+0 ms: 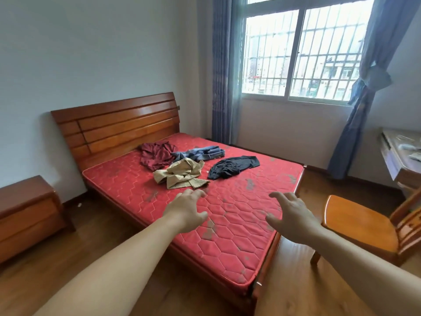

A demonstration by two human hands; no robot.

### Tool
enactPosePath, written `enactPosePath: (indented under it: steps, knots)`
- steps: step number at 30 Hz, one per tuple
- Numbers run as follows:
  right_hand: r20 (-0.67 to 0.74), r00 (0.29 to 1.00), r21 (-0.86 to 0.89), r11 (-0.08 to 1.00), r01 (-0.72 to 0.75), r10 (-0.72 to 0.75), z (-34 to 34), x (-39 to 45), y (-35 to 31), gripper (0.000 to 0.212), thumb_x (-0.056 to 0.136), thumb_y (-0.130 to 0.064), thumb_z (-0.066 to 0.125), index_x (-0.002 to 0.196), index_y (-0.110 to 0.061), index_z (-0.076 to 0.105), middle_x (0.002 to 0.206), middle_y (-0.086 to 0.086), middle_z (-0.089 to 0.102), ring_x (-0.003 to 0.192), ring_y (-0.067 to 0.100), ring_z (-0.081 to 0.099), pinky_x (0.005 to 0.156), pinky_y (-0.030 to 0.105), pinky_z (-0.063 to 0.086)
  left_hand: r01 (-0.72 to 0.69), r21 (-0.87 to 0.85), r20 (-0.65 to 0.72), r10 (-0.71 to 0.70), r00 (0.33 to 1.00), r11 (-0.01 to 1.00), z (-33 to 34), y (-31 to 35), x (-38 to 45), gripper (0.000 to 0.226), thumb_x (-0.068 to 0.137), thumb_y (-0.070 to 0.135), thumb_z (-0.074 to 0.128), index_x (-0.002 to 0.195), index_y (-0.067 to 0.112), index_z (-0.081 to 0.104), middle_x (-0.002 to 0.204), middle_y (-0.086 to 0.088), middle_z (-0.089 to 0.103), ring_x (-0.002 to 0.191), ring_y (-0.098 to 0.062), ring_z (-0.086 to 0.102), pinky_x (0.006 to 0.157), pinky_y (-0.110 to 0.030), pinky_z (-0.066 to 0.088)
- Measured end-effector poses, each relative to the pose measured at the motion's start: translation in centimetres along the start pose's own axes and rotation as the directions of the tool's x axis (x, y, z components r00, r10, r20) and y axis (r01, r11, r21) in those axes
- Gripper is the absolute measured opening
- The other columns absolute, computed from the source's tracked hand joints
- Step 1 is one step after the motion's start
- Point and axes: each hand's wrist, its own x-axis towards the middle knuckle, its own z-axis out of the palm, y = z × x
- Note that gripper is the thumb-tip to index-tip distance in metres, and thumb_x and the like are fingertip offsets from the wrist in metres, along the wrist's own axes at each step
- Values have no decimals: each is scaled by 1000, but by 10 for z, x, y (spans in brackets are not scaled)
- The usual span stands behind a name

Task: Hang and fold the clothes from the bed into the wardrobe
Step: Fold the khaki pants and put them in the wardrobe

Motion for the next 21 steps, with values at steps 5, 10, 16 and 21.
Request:
enactPosePath:
  steps: [5,10,16,21]
  knots:
    - [65,997,34,999,39,-41,16,28,-9,66,86,-49,61,143,-32,33,145,3,36,131,25,38,102,41,42,73,1,19,-73,997,997,7,-6,2,54,86,43,60,136,34,44,137,3,45,126,-20,43,100,-41,45]
    - [95,989,30,993,113,-116,42,84,-40,67,85,-49,61,143,-31,33,142,3,37,128,25,39,100,41,42,131,41,30,-132,991,991,4,-53,33,55,87,44,58,138,34,41,139,3,43,128,-20,42,101,-41,44]
    - [114,986,55,991,120,-125,84,176,-97,67,85,-48,62,143,-31,32,142,4,36,128,24,38,100,39,41,144,73,3,-145,989,987,-3,-142,108,58,87,45,56,141,35,39,138,6,45,128,-19,41,103,-39,42]
    - [120,980,3,988,157,-156,110,255,-144,68,84,-48,60,144,-32,31,140,2,37,127,23,38,99,40,43,171,93,-15,-170,985,981,-14,-207,173,57,89,44,54,143,34,38,139,6,45,126,-19,43,103,-37,42]
